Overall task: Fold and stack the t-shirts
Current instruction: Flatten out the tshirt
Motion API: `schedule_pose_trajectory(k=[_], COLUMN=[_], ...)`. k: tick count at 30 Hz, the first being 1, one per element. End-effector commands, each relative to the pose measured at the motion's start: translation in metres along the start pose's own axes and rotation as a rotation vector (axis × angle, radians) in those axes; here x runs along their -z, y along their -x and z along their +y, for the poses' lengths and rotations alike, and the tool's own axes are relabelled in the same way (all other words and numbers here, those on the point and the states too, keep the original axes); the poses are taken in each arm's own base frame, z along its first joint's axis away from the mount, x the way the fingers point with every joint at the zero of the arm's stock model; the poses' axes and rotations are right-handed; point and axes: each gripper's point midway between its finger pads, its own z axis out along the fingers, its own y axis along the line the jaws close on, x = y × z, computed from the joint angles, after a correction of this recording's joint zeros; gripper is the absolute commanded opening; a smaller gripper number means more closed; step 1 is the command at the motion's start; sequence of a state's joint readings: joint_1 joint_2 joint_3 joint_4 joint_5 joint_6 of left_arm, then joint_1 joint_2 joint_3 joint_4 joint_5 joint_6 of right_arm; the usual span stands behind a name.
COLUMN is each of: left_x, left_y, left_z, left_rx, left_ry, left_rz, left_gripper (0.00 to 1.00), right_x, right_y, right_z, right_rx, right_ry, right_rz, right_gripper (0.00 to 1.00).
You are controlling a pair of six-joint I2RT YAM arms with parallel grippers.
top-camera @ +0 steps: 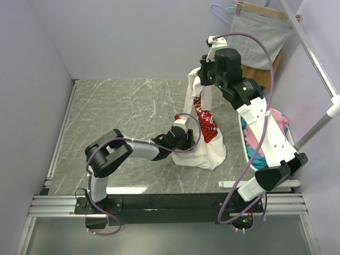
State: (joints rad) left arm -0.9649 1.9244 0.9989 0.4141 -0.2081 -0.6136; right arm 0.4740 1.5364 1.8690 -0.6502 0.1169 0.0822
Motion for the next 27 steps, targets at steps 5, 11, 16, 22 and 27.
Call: schedule_pose_trajectory(k=[5, 11, 16, 22, 27], left_x=[0.012, 0.011, 0.012, 0.006, -0.005], left_y=[0.045, 0.041, 0.042, 0.037, 0.028], left_z=[-0.036, -0.042, -0.039, -0.033, -0.029], left_rx=[0.002, 0.009, 0.001, -0.005, -0.004], left_ry=[-0.099, -0.125, -0.110, -0.081, -0.063], left_rz=[-0.092, -0.069, -0.070, -0.056, -0.037], left_gripper=[0.39, 0.01, 0.01, 0.43, 0.45], right_x=[0.017, 0.020, 0.025, 0.030, 0.030], right_y=[0.019, 0.019, 0.022, 0.024, 0.022], right_z=[-0.007, -0.008, -0.008, -0.007, -0.006], right_rx=[-0.005, -0.007, -0.010, -0.017, -0.014], right_ry=[-0.014, -0.017, -0.014, -0.004, -0.002], right_rz=[-0.084, -0.086, -0.097, -0.107, -0.099], right_gripper=[0.00, 0.00, 0.00, 0.00, 0.00])
